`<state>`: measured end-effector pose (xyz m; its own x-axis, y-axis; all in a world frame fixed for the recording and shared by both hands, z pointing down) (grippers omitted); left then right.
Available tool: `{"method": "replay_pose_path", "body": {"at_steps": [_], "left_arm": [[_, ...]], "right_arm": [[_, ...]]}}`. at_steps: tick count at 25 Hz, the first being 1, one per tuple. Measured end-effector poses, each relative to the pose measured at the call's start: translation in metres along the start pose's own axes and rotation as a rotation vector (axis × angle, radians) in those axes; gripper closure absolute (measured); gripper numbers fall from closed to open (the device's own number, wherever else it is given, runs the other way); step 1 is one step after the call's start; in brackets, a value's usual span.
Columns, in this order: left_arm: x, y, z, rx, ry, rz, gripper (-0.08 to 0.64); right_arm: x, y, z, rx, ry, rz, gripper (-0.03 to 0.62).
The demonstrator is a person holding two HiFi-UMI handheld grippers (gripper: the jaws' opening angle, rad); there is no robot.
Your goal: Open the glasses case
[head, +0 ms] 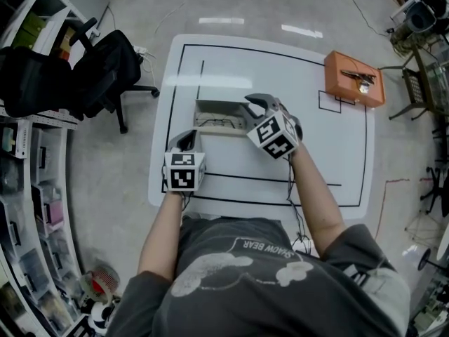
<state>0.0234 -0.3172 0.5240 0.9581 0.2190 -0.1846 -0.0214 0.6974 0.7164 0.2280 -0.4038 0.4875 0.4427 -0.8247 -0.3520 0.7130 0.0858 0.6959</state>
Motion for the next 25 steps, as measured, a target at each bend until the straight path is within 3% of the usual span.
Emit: {"method": "replay_pose_path", "body": {"at_steps": [6, 14, 25], "left_arm": [[-0.008, 0.002, -0.01, 0.023, 0.008, 0.007, 0.558], [-0.028, 0.0, -0.043, 0.057, 0.063, -0.001, 0.558], [-0.057, 0.004, -0.11, 0.1, 0.232, 0.104, 0.558]], "right_arm": [[-0.003, 0.0, -0.012, 0.014, 0.047, 0.051, 0.477], [-0.024, -0.017, -0.054, 0.0, 0.172, 0.116, 0.473], [-0.101, -0.055, -0.105, 0.004, 0.395, 0.336, 0.591]]}}
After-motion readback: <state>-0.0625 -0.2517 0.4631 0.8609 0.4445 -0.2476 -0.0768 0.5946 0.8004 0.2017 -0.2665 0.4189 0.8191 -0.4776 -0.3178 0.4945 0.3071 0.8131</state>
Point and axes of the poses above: the fingertips, and each gripper's own axes: z forward along the fingers, x to its right, y out of its underside, the point moved 9 cm from there along -z, backward along the fingers, and after that the axes turned 8 degrees about -z, right-handed, at the moved point
